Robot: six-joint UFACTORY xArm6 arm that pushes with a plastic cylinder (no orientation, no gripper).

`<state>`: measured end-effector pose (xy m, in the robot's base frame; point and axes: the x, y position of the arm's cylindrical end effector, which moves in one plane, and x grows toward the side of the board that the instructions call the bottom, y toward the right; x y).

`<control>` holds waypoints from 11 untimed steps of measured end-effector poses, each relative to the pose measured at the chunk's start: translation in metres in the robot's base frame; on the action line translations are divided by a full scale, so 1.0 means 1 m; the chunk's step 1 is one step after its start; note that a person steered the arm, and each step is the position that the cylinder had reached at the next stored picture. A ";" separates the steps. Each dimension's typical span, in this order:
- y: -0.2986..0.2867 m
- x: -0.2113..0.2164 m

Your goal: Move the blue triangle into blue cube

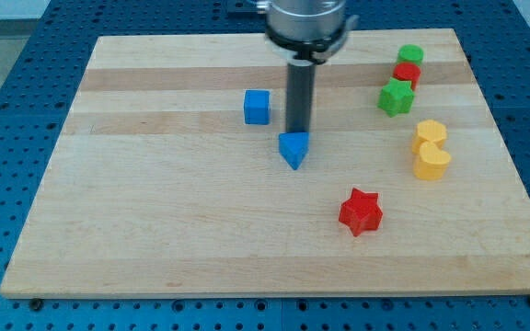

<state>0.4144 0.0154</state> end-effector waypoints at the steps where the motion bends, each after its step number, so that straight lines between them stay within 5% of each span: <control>1: 0.029 0.002; 3: 0.032 0.047; 5: -0.046 0.003; 7: -0.010 -0.001; 9: -0.091 -0.020; 11: -0.017 0.020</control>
